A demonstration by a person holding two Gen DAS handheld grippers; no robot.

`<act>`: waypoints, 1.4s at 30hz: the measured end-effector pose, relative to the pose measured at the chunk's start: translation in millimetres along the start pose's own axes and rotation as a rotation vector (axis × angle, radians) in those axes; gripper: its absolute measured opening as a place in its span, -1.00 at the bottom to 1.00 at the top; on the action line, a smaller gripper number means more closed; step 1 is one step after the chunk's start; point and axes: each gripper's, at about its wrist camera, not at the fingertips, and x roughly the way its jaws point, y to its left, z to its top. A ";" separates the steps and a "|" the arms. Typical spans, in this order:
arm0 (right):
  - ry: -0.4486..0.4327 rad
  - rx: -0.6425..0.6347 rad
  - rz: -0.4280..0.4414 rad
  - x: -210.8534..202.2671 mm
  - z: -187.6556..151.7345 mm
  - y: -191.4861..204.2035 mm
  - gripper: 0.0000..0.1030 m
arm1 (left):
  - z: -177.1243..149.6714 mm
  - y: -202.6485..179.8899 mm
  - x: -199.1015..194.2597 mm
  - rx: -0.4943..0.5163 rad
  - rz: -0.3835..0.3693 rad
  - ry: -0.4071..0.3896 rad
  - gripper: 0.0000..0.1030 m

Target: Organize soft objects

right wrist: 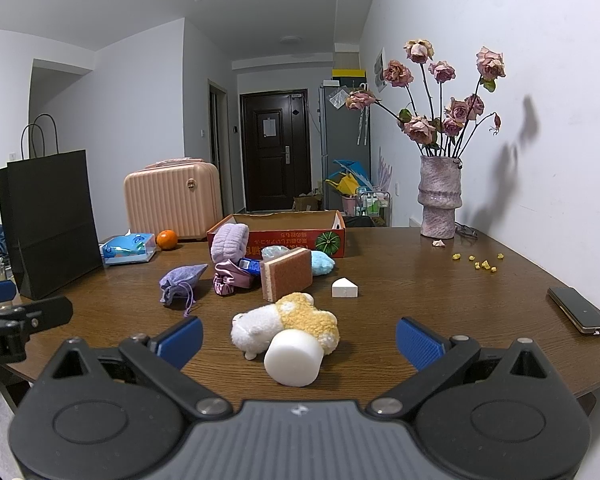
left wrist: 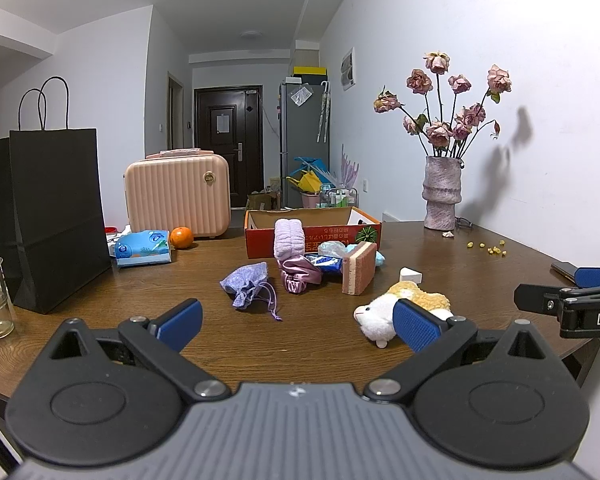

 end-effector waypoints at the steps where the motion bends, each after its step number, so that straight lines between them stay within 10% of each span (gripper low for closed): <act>1: 0.000 0.000 0.000 0.0 0.0 -0.1 1.00 | -0.1 -0.1 0.0 0.000 -0.001 -0.001 1.00; 42: 0.013 -0.029 -0.001 13.1 -0.7 0.4 1.00 | -1.6 -14.0 3.2 -0.012 0.002 0.025 1.00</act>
